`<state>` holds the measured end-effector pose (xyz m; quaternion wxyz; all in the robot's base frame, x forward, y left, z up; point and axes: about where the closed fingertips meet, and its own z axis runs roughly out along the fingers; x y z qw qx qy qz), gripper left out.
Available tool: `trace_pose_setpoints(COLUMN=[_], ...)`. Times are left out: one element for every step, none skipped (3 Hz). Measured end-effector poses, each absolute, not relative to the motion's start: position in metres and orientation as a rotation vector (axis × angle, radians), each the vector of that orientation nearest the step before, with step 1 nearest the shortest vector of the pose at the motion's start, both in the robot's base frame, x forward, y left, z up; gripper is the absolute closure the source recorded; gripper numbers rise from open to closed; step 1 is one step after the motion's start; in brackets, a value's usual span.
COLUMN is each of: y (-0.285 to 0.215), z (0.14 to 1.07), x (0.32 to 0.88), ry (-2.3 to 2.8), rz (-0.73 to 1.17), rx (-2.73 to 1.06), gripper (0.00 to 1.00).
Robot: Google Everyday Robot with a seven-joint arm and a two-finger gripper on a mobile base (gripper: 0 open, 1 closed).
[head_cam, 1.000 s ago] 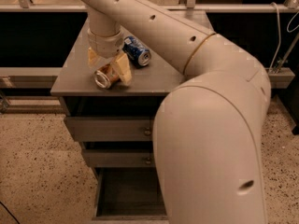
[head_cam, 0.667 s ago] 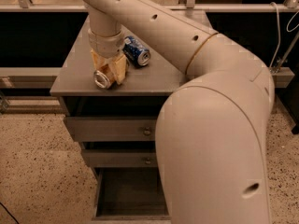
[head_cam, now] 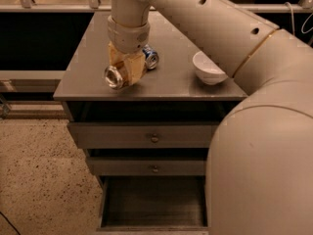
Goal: Place orange can into bottom drawer
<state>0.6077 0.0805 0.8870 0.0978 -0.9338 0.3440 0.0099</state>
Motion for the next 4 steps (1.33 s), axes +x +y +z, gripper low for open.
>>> trace_pose_setpoints(y=[0.037,-0.012,-0.083,-0.163], z=[0.904,0.856,0.778,0.699], x=[0.577,0.545,0.515,0.475], ry=[1.27,1.588,1.873,2.105], rz=[0.053,0.199,0.339,0.448], rx=[-2.594,-2.377,-2.183,-2.061], gripper=[1.0,1.0,1.0,1.0])
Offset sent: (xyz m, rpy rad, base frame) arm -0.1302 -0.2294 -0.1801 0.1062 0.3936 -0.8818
